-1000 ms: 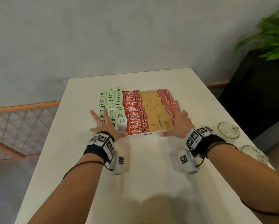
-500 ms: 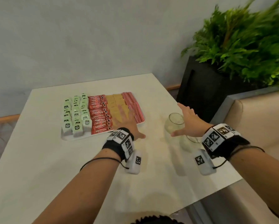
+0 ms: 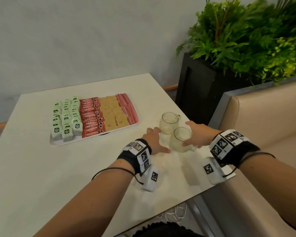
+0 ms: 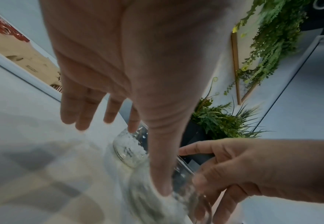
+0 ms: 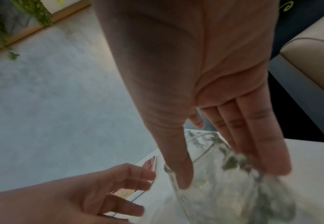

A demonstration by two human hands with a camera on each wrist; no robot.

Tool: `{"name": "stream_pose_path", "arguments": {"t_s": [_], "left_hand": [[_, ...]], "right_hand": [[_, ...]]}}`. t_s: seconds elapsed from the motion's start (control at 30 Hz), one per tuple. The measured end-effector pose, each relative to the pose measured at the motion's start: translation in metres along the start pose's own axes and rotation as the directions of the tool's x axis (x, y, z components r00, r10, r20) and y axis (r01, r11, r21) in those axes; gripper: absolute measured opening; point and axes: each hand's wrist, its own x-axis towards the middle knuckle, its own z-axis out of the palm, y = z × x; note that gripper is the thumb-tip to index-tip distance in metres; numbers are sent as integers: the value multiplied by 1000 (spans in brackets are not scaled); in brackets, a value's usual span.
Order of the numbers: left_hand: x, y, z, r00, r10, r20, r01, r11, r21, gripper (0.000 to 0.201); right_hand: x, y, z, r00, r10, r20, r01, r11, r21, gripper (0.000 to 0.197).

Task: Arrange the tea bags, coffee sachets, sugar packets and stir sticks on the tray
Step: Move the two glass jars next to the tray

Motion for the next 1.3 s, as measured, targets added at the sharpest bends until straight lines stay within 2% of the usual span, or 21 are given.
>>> {"name": "stream_pose_path", "arguments": {"t_s": [0.1, 0.2, 0.27, 0.37, 0.43, 0.57, 0.7, 0.93, 1.13, 1.3], "left_hand": [[-1, 6, 9, 996, 53, 67, -42, 985, -166, 114], [-3, 9, 18, 999, 36, 2, -34, 970, -240, 127], [-2, 7, 21, 999, 10, -38, -19, 970, -241, 121], [-2, 2, 21, 997, 24, -74, -38, 979, -200, 97], [-3, -2, 19, 993, 28, -113, -50, 979, -200, 89], [-6, -21, 7, 984, -10, -178, -31, 974, -224, 85], [-9, -49, -32, 958, -79, -277, -1, 961, -276, 85], [18, -98, -104, 901, -142, -411, -21, 930, -368, 82], [56, -128, -124, 838, -174, -518, -33, 930, -366, 88], [84, -141, -131, 826, -218, -520, -13, 915, -403, 99]], "right_hand": [[-4, -10, 4, 997, -25, 68, 14, 987, 157, 91], [4, -15, 8, 999, -41, 28, 31, 957, 290, 82], [12, -16, 7, 996, -49, -74, 66, 968, 243, 76], [26, -15, 3, 964, -96, -249, 116, 991, 67, 74], [35, -17, 3, 947, -129, -294, 146, 989, 36, 79], [53, -22, 5, 947, -173, -270, 168, 985, -42, 94], [73, -33, 8, 956, -181, -229, 159, 981, -112, 96], [120, -73, 5, 948, -169, -271, 161, 986, -53, 96], [182, -117, -6, 939, -166, -300, 173, 985, -3, 98], [223, -141, -14, 932, -143, -333, 172, 983, 60, 93]]}}
